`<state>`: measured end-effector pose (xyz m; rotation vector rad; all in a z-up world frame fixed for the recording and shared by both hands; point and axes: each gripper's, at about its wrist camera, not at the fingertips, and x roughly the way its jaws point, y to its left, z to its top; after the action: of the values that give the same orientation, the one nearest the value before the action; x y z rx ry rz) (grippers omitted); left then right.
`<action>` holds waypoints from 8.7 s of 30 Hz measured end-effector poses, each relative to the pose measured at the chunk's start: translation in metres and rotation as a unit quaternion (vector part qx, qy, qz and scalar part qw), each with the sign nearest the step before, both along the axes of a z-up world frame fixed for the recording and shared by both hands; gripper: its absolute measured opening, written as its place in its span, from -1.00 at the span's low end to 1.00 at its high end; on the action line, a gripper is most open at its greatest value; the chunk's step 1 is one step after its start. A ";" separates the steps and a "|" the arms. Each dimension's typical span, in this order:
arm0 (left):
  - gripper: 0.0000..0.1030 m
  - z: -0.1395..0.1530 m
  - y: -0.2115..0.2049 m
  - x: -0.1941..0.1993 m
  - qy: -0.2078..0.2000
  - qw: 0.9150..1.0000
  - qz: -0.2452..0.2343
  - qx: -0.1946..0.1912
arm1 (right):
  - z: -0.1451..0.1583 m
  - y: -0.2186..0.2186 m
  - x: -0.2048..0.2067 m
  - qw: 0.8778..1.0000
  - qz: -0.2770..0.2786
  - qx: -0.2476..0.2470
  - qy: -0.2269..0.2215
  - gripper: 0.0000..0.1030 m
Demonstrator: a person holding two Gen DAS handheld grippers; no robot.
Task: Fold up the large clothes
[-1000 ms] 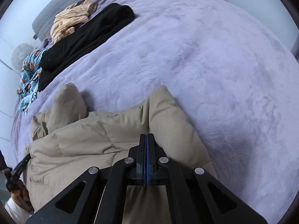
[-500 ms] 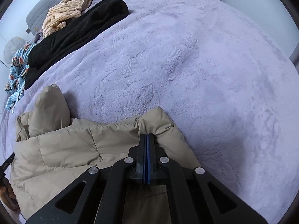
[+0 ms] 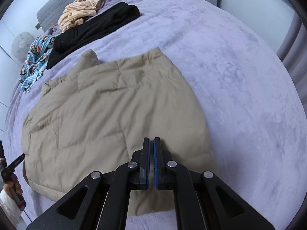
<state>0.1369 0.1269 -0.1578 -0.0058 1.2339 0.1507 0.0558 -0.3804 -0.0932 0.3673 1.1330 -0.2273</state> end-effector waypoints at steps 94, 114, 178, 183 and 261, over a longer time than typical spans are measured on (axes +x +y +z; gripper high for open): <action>0.47 -0.047 -0.020 -0.052 0.005 0.899 0.168 -0.405 | -0.107 0.004 -0.019 0.873 -0.142 0.463 -0.061 1.00; -0.64 0.061 -0.022 -0.123 -0.061 0.958 0.003 -0.281 | -0.061 0.006 -0.051 0.890 -0.092 0.446 -0.030 -0.52; -0.57 0.083 0.074 -0.286 0.073 0.988 -0.096 -0.101 | 0.051 0.129 -0.287 0.988 -0.045 0.137 0.047 -0.60; -0.57 0.087 0.070 -0.290 0.071 0.987 -0.108 -0.096 | 0.048 0.150 -0.291 0.988 -0.037 0.143 0.054 -0.60; 0.79 -0.031 0.048 -0.145 0.219 0.836 -0.240 -0.442 | 0.031 0.243 -0.221 0.977 0.038 0.167 0.131 0.82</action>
<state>-0.0085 0.1746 -0.1889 -0.4871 1.6269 -0.9169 -0.1648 -0.1371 -0.0618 0.6028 1.4473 -0.0142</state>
